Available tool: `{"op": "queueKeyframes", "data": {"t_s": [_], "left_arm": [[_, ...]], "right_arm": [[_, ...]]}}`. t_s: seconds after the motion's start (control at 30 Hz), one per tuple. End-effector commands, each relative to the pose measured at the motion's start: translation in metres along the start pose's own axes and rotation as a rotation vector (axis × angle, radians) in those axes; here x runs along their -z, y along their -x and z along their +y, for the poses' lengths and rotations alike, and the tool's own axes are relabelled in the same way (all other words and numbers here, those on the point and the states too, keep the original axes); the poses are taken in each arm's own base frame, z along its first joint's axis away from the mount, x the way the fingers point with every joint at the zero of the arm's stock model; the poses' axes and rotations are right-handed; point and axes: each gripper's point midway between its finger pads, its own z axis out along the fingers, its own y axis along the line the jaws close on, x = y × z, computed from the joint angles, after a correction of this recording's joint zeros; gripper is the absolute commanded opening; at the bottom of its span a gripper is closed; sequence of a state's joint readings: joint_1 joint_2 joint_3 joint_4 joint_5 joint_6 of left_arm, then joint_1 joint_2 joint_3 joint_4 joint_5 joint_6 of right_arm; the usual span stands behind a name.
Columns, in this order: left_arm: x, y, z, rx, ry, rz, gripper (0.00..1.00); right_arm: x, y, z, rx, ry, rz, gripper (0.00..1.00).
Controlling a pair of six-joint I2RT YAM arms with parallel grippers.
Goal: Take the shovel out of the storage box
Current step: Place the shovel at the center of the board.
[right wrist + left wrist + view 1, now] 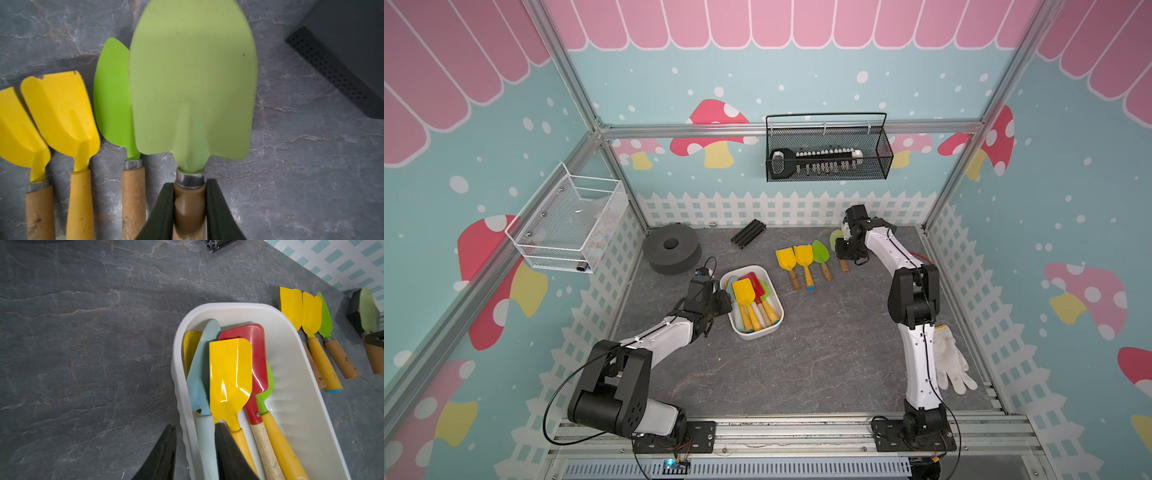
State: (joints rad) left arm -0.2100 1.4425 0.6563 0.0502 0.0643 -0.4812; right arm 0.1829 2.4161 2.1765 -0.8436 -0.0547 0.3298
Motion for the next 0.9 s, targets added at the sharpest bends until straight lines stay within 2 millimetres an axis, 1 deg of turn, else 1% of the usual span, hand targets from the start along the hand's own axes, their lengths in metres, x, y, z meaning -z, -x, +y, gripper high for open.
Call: {"op": "queueKeyframes", "data": {"t_s": [0.0, 0.2, 0.5, 0.7, 0.77, 0.87], "left_arm": [[-0.003, -0.002, 0.002, -0.022, 0.006, 0.000, 0.35], [-0.004, -0.002, 0.003, -0.024, 0.010, 0.002, 0.36], [-0.005, -0.003, 0.004, -0.024, 0.015, 0.004, 0.36], [-0.004, -0.002, 0.004, -0.025, 0.016, 0.003, 0.36], [-0.003, -0.002, 0.004, -0.025, 0.015, 0.002, 0.36], [-0.003, -0.002, 0.003, -0.026, 0.013, 0.000, 0.36]], "right_arm": [[-0.007, 0.008, 0.003, -0.003, 0.019, -0.017, 0.17], [-0.023, 0.006, 0.002, -0.010, 0.016, 0.000, 0.17], [-0.035, 0.003, -0.005, -0.023, -0.013, 0.010, 0.19], [-0.039, 0.002, -0.007, -0.035, -0.016, 0.016, 0.30], [-0.037, 0.003, -0.006, -0.033, -0.016, 0.012, 0.35], [-0.029, 0.008, -0.006, -0.025, -0.016, -0.006, 0.41]]}}
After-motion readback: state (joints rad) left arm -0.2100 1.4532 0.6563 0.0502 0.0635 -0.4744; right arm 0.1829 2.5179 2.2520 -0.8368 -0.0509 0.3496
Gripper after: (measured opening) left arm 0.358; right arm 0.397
